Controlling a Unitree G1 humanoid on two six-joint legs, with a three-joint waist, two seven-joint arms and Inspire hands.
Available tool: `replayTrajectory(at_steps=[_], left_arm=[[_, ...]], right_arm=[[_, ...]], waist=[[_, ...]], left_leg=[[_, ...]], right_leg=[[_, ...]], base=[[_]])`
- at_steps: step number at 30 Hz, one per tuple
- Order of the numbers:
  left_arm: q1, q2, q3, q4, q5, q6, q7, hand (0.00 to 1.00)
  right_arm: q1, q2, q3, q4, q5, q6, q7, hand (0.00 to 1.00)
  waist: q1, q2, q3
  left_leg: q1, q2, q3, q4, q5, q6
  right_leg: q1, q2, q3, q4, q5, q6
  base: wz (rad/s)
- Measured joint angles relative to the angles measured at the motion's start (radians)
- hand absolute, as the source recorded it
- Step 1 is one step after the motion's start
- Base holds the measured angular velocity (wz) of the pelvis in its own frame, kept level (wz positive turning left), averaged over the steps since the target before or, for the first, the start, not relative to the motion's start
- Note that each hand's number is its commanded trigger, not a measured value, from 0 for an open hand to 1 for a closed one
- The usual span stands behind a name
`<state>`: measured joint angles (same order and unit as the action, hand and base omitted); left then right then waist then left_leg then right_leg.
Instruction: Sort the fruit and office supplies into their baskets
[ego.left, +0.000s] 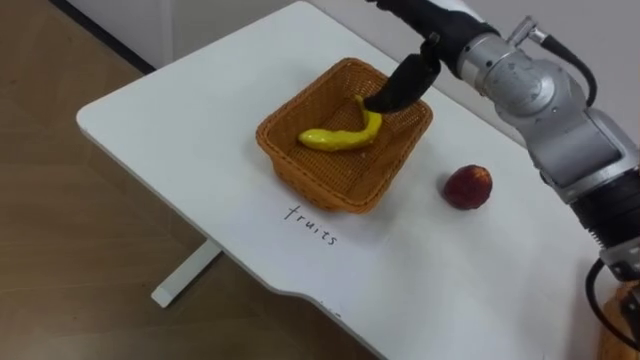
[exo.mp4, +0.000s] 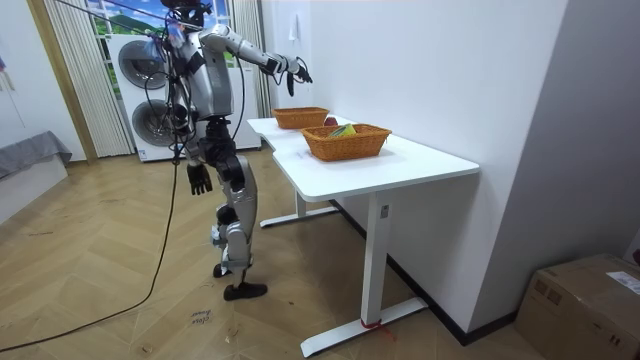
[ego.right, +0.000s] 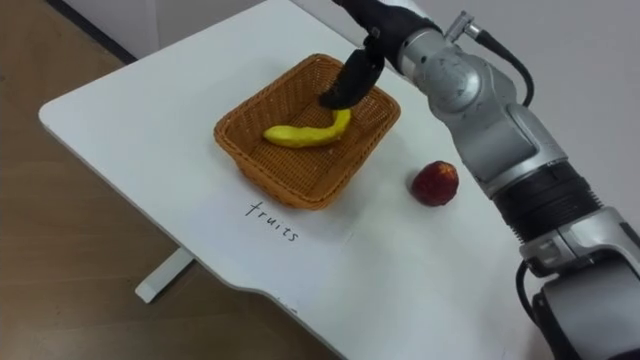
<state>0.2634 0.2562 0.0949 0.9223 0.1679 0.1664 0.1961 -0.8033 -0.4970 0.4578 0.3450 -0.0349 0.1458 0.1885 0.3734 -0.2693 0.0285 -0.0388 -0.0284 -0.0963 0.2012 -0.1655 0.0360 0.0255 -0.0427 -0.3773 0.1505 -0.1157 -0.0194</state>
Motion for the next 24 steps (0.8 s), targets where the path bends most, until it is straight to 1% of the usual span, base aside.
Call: replayTrajectory(at_steps=[1,3,5,6,7,8,9,10,11,12,13,14,16,17,19,21,23,24], left_arm=[[0.004,-0.005,0.0,0.0,0.001,0.002,0.005,0.0],[0.004,-0.017,0.0,0.0,0.001,0.008,0.011,0.0],[0.006,-0.034,-0.002,-0.003,0.001,0.01,0.019,0.0],[0.007,-0.038,-0.003,-0.005,0.001,0.01,0.021,0.0],[0.008,-0.041,-0.011,-0.005,0.001,0.011,0.026,0.0],[0.009,-0.041,-0.017,-0.005,0.003,0.012,0.029,0.0],[0.015,-0.043,-0.021,-0.005,0.004,0.012,0.03,0.0],[0.02,-0.047,-0.02,-0.005,0.017,0.013,0.029,0.0],[0.021,-0.049,-0.02,-0.005,0.027,0.014,0.029,0.0],[0.024,-0.052,-0.02,-0.006,0.036,0.016,0.029,0.0],[0.025,-0.055,-0.02,-0.013,0.039,0.021,0.029,0.0],[0.025,-0.058,-0.02,-0.023,0.04,0.024,0.029,0.0],[0.026,-0.073,-0.022,-0.04,0.039,0.027,0.032,0.0],[0.021,-0.081,-0.023,-0.04,0.039,0.027,0.033,0.0],[0.013,-0.088,-0.025,-0.041,0.039,0.027,0.038,0.0],[0.003,-0.088,-0.042,-0.042,0.039,0.027,0.04,0.0],[-0.001,-0.09,-0.047,-0.051,0.039,0.027,0.04,0.0],[0.001,-0.091,-0.047,-0.058,0.039,0.027,0.039,0.0]], right_arm=[[0.006,0.0,-0.002,-0.004,0.032,0.0,-0.005,0.0],[0.018,0.0,-0.01,-0.011,0.054,0.0,-0.013,0.0],[0.029,0.0,-0.013,-0.012,0.083,0.0,-0.035,0.0],[0.031,0.0,-0.014,-0.012,0.09,0.0,-0.04,0.0],[0.047,0.008,-0.036,-0.012,0.118,-0.002,-0.051,0.0],[0.061,0.018,-0.058,-0.012,0.124,-0.003,-0.059,0.0],[0.089,0.039,-0.094,-0.013,0.128,-0.005,-0.083,0.0],[0.104,0.049,-0.117,-0.013,0.138,-0.005,-0.105,0.0],[0.111,0.051,-0.13,-0.013,0.144,-0.005,-0.115,0.0],[0.116,0.057,-0.147,-0.006,0.147,-0.006,-0.136,0.0],[0.125,0.07,-0.168,0.002,0.145,-0.007,-0.156,0.0],[0.134,0.073,-0.178,0.003,0.144,-0.01,-0.167,0.0],[0.166,0.088,-0.208,0.007,0.144,-0.016,-0.205,0.0],[0.175,0.095,-0.208,0.016,0.145,-0.016,-0.219,0.0],[0.182,0.104,-0.209,0.044,0.146,-0.015,-0.23,0.0],[0.19,0.113,-0.209,0.065,0.151,-0.015,-0.249,0.0],[0.208,0.122,-0.218,0.066,0.155,-0.015,-0.268,0.0],[0.217,0.143,-0.24,0.065,0.155,-0.015,-0.286,0.0]], waist=[[-0.01,0.006,0.0009],[-0.014,0.018,-0.0003],[-0.013,0.045,-0.0011],[-0.014,0.053,-0.0007],[-0.016,0.067,-0.0019],[-0.018,0.074,-0.0018],[-0.021,0.087,-0.0085],[-0.026,0.097,-0.0144],[-0.028,0.101,-0.0152],[-0.036,0.11,-0.0131],[-0.051,0.12,-0.0131],[-0.056,0.125,-0.0138],[-0.068,0.146,-0.0142],[-0.074,0.154,-0.0167],[-0.085,0.166,-0.0202],[-0.098,0.174,-0.0216],[-0.103,0.18,-0.0226],[-0.108,0.184,-0.0226]], left_leg=[[0.0,0.0,-0.001,0.006,-0.002,0.002],[0.002,-0.001,0.001,0.009,-0.003,0.004],[0.009,-0.003,0.004,0.008,-0.005,0.007],[0.013,-0.004,0.005,0.006,-0.005,0.007],[0.019,-0.005,0.006,0.005,-0.005,0.008],[0.025,-0.005,0.006,0.004,-0.004,0.01],[0.031,-0.005,0.006,0.004,-0.003,0.011],[0.032,-0.006,0.006,0.004,-0.003,0.011],[0.032,-0.006,0.007,0.004,-0.003,0.011],[0.033,-0.005,0.007,0.006,-0.003,0.011],[0.033,-0.005,0.007,0.008,-0.003,0.011],[0.034,-0.005,0.007,0.009,-0.003,0.011],[0.033,-0.006,0.006,0.009,-0.004,0.012],[0.034,-0.006,0.008,0.009,-0.004,0.012],[0.037,-0.006,0.01,0.009,-0.003,0.012],[0.039,-0.006,0.01,0.009,-0.002,0.011],[0.046,-0.006,0.011,0.005,-0.002,0.011],[0.049,-0.005,0.013,0.004,-0.002,0.012]], right_leg=[[0.004,0.0,-0.001,0.0,0.0,0.0],[0.006,-0.001,0.003,0.0,0.001,0.002],[0.01,-0.005,0.006,0.002,0.003,0.005],[0.012,-0.006,0.007,0.003,0.003,0.005],[0.018,-0.006,0.009,0.002,0.004,0.007],[0.025,-0.007,0.008,0.001,0.004,0.007],[0.031,-0.007,0.008,0.002,0.004,0.008],[0.033,-0.008,0.007,0.002,0.004,0.008],[0.033,-0.008,0.007,0.002,0.004,0.008],[0.036,-0.009,0.004,0.001,0.004,0.008],[0.039,-0.012,0.0,0.001,0.004,0.009],[0.04,-0.015,-0.006,0.002,0.004,0.009],[0.039,-0.018,-0.009,0.003,0.004,0.009],[0.039,-0.019,-0.009,0.004,0.003,0.009],[0.04,-0.019,-0.007,0.005,0.003,0.009],[0.041,-0.019,-0.006,0.006,0.003,0.009],[0.045,-0.019,-0.003,0.006,0.003,0.009],[0.047,-0.018,0.0,0.008,0.003,0.009]], base=[[0.08],[-0.04],[-0.09],[-0.06],[0.0],[0.0],[0.04],[0.0],[0.0],[0.05],[0.07],[0.07],[-0.02],[-0.06],[-0.02],[0.0],[-0.02],[-0.06]])
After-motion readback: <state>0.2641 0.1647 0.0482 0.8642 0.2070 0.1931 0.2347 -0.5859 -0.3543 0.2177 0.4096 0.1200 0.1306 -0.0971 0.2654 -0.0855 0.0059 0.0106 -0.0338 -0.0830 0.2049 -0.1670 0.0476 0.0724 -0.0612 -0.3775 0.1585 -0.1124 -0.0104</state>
